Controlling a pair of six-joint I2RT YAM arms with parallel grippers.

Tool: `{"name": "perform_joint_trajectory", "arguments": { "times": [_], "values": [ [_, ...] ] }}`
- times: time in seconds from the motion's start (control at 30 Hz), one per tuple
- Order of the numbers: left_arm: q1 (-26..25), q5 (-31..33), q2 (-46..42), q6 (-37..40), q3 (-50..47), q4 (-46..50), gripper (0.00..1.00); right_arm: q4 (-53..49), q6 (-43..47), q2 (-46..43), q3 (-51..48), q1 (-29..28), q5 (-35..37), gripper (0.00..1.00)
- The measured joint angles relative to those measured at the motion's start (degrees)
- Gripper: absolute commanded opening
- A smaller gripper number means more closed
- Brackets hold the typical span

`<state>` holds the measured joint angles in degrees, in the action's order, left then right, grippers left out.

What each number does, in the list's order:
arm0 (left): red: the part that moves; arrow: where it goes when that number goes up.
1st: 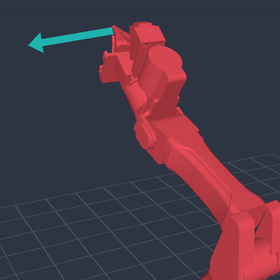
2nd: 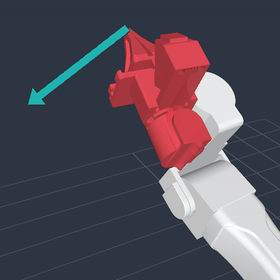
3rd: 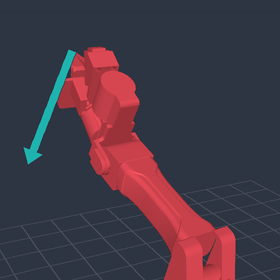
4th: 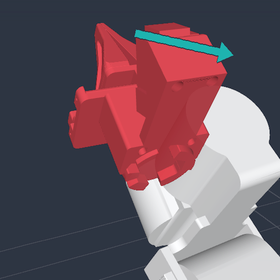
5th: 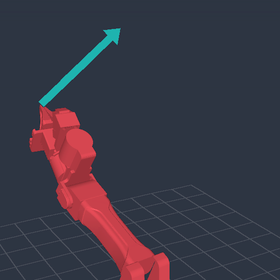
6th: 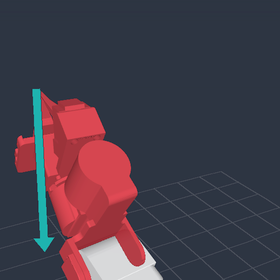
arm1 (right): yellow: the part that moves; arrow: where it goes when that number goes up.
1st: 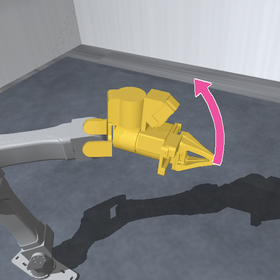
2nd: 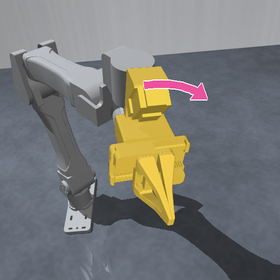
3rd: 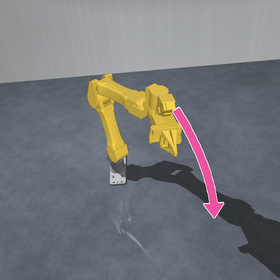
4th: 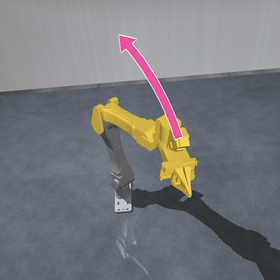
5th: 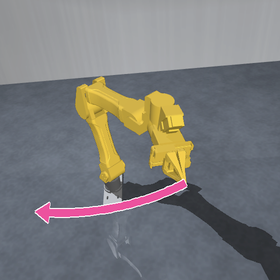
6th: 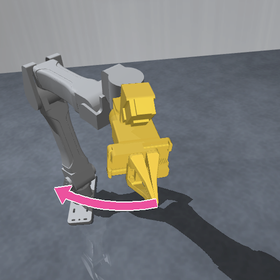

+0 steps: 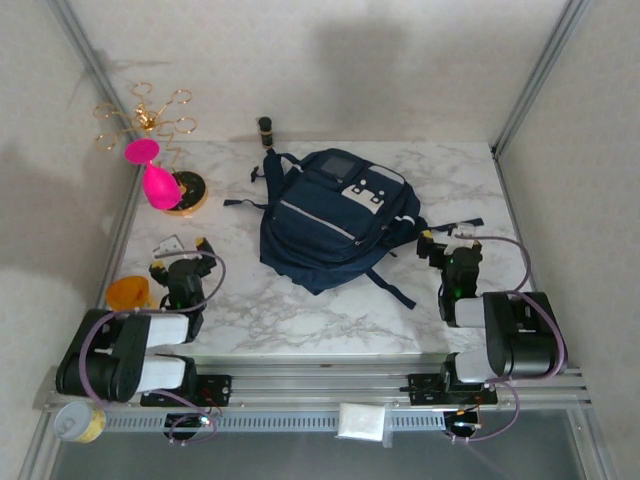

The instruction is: Pack books, pencil case, and school supplies into a backpack

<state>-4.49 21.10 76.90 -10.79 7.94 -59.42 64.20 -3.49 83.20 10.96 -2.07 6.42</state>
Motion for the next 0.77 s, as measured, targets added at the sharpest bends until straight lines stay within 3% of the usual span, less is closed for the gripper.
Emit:
{"name": "perform_joint_trajectory", "arguments": {
  "times": [0.07, 0.17, 0.77],
  "values": [
    [0.11, -2.54, 3.78, 1.7, 1.14, -5.73, 0.99, 5.66, 1.18, 3.74, -1.73, 0.28, -2.03, 0.99],
    [0.02, -5.99, 9.84, 4.02, 1.92, -12.44, 0.99, 5.64, 1.29, 5.51, -0.85, 0.98, -3.23, 0.99],
    [0.0, -7.91, 11.34, 5.33, 3.26, -14.16, 0.99, 7.87, 1.33, 5.51, 0.52, 1.66, -3.1, 0.99]
  ]
}}
